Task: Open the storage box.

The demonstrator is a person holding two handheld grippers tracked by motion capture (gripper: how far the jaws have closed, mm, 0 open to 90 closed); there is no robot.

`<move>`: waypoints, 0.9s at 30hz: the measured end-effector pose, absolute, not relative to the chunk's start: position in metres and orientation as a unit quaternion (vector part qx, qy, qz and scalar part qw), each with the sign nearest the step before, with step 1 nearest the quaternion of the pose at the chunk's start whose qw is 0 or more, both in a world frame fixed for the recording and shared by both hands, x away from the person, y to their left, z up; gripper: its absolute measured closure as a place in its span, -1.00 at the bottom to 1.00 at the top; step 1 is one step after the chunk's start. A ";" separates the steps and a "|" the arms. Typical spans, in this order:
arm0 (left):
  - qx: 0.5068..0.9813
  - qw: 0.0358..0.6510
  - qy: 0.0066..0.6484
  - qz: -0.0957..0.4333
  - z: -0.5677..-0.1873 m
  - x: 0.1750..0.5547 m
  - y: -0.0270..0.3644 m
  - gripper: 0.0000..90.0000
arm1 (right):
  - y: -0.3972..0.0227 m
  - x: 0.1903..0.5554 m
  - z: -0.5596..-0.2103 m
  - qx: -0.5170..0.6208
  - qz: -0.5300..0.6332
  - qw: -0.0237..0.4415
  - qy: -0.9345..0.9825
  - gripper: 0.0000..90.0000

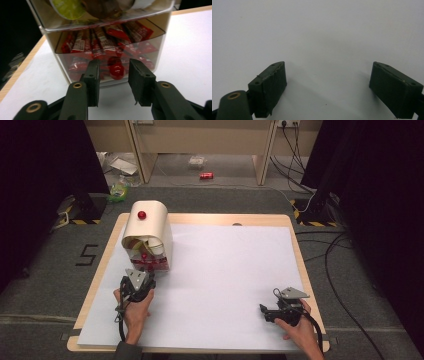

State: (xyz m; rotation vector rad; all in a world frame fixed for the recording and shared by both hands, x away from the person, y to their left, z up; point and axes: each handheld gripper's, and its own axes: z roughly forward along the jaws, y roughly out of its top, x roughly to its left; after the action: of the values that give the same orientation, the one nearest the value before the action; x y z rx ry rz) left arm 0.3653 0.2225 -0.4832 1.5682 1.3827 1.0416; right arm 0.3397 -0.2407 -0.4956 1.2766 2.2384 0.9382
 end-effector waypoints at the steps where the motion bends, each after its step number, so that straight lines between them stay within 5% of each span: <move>1: 0.613 0.396 0.547 0.410 -0.483 0.366 0.222 0.38 | -0.241 0.340 -0.496 0.457 0.335 0.198 0.800 -0.68; 27: 0.599 0.371 0.565 0.429 -0.497 0.371 0.208 0.63 | -0.241 0.340 -0.496 0.457 0.336 0.197 0.800 -0.68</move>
State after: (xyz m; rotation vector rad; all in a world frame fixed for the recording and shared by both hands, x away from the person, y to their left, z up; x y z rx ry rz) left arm 0.3713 0.2080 -0.4966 1.5360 1.4476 1.1008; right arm 0.3399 -0.2407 -0.4956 1.2806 2.2394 0.9408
